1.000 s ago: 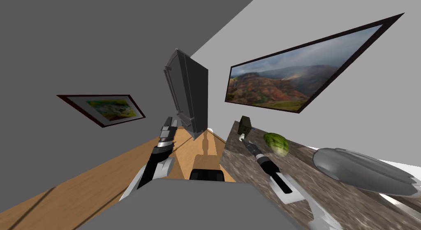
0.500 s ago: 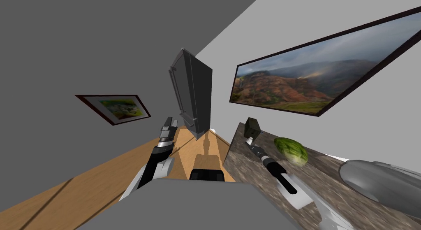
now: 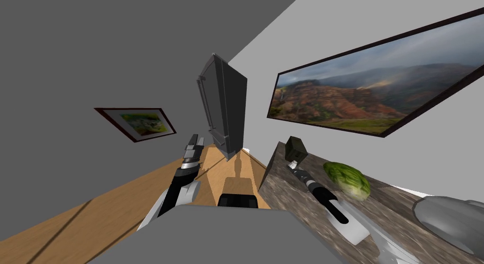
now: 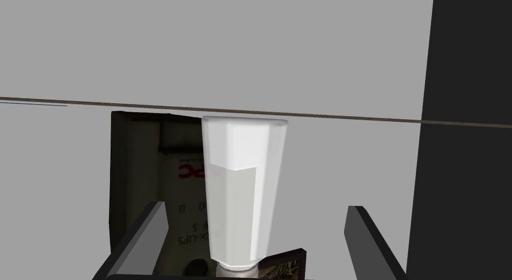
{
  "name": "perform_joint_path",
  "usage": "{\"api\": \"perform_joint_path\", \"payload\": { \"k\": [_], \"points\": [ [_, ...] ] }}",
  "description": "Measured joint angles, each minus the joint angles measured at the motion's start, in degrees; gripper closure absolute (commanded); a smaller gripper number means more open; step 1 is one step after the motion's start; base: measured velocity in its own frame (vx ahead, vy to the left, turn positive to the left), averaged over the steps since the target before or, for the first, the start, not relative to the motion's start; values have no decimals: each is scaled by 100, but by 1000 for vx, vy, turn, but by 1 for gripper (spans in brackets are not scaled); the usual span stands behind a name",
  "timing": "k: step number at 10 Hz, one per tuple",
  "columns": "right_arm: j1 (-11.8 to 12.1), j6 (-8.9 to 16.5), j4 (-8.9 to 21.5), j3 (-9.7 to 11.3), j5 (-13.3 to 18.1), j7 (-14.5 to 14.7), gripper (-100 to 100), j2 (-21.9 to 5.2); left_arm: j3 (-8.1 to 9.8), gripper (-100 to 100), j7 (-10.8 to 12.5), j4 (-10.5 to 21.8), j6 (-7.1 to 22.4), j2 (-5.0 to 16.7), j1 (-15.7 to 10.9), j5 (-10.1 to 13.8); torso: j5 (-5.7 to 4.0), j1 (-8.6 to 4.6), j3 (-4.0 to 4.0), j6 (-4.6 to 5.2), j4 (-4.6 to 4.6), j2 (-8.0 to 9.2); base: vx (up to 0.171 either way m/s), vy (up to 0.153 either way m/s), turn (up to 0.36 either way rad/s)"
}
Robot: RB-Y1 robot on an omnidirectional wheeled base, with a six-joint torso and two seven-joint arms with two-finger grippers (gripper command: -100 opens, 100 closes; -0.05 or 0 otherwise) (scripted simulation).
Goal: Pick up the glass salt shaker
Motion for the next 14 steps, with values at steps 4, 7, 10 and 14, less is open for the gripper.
{"api": "perform_joint_path", "payload": {
  "k": [4,7,10,14],
  "points": [
    [-423,-101,526,124,-227,175,-100,-27,0,0,0,0,0,0,-1,0,-4,-16,20,3,8,33,-88,-15,106],
    [-895,-166,1116,276,-442,379,-100,-10,0,0,0,0,0,0,-1,0,-4,-14,20,3,8,33,-87,-4,87],
    [-1301,-165,1544,434,-691,525,-100,-78,0,0,0,0,0,0,-1,0,-3,-13,19,3,8,31,-54,-3,25],
    [-1798,-236,2130,576,-908,730,-100,-61,0,0,0,0,0,0,0,0,-4,-15,17,4,7,27,-60,-6,63]
  ]
}}
